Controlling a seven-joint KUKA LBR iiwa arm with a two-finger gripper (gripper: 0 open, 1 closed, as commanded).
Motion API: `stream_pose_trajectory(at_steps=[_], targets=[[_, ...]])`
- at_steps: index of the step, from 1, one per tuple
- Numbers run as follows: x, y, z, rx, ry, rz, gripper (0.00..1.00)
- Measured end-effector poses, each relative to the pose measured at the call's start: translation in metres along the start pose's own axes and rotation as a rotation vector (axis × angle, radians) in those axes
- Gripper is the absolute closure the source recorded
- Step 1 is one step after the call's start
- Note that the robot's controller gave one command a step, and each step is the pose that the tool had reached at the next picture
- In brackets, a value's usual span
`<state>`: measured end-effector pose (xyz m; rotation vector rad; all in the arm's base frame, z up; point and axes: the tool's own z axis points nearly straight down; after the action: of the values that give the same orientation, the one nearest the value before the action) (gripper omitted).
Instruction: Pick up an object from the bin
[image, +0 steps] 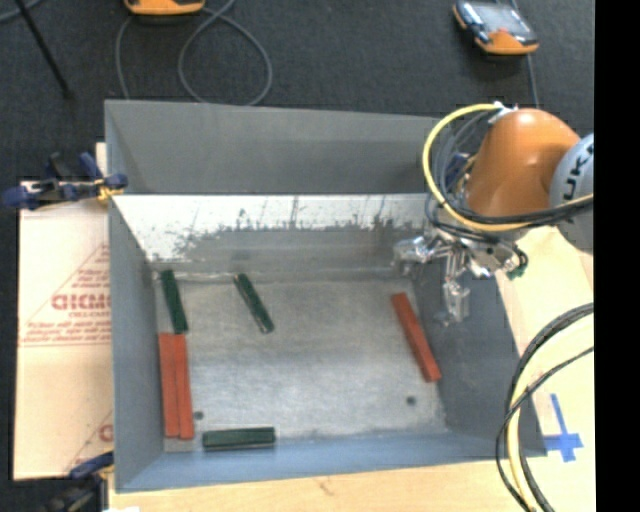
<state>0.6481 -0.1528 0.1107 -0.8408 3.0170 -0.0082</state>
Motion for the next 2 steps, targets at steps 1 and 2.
stream_pose_trajectory(at_steps=[1, 2], targets=[[-0.024, 0.055, 0.037, 0.000, 0.000, -0.466, 0.00], [0.002, 0.014, -0.009, -0.005, -0.001, -0.576, 0.00]])
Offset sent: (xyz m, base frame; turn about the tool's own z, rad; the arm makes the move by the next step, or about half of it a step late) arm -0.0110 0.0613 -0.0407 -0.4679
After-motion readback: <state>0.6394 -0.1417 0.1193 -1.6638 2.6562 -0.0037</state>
